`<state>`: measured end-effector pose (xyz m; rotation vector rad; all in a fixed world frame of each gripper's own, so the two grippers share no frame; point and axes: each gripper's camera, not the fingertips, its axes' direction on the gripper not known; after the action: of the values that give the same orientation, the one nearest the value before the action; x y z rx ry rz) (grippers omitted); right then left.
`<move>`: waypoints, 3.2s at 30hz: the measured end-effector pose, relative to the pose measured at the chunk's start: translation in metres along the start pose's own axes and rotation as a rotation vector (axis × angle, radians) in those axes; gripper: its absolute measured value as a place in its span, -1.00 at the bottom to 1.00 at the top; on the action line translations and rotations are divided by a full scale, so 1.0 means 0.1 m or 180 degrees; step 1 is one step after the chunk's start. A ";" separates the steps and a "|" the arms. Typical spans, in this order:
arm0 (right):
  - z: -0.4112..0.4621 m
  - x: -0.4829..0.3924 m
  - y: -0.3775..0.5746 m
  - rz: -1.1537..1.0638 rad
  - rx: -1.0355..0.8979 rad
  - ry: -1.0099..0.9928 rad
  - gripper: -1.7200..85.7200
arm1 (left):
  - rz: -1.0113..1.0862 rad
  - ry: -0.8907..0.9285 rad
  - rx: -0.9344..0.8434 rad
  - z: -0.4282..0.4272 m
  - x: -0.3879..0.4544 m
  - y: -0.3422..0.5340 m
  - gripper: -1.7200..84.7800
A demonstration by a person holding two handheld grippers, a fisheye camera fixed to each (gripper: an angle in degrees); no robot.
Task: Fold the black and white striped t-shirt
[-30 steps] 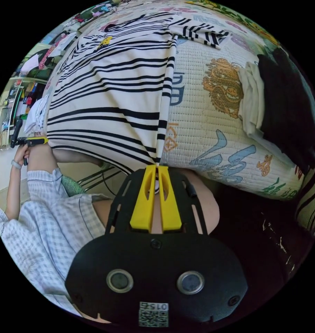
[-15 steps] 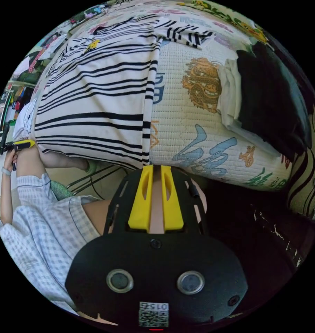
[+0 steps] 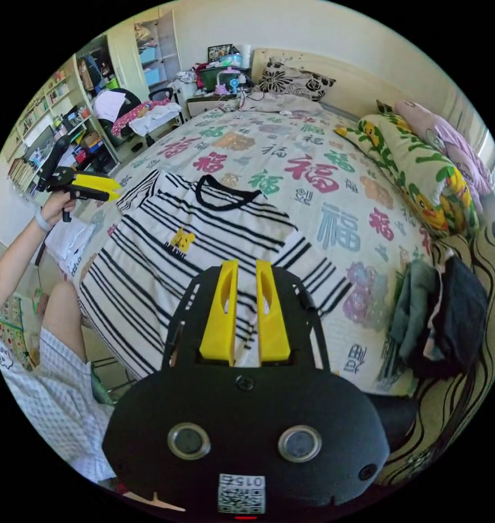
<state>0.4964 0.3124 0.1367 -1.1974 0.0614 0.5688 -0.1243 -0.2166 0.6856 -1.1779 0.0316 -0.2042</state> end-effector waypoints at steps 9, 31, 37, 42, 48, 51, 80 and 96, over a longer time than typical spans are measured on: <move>1.48 0.97 -1.48 0.0195 -0.0896 -0.0556 -0.67 | 0.0006 0.0023 -0.0758 0.93 -0.62 -1.06 -0.67; 2.13 1.18 -1.37 0.0085 -0.1315 -0.0459 -0.90 | -0.0317 -0.0082 -0.0967 0.36 -0.68 -0.84 -0.83; 1.46 1.44 -0.62 0.0635 -0.0526 0.0143 -0.96 | -0.0476 -0.0850 -0.0141 -0.66 -0.49 -0.30 -0.82; 0.90 0.81 0.46 0.0457 0.0028 0.0156 -0.97 | -0.0157 -0.0307 0.0215 -1.32 0.40 0.77 -0.85; 0.66 -0.61 2.28 0.0516 0.0271 0.0505 -0.97 | -0.0377 0.0024 0.0423 -1.55 1.69 2.40 -0.97; 0.52 -1.39 3.12 0.0875 0.0879 0.1190 -0.98 | -0.0643 -0.0022 0.0557 -1.67 2.26 3.02 -0.98; 2.32 0.37 3.50 0.1721 0.0960 0.0714 -0.84 | 0.0720 0.0533 0.0812 -2.40 4.37 -1.33 -0.82; 3.06 1.42 3.50 0.2040 0.0864 0.0098 -0.98 | 0.0971 0.0118 -0.0671 -1.19 5.96 -4.32 -0.76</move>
<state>0.3860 0.7244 -0.0962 -0.9084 0.5465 1.0639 0.3833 -0.5882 1.0865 -1.3617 0.2690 0.0483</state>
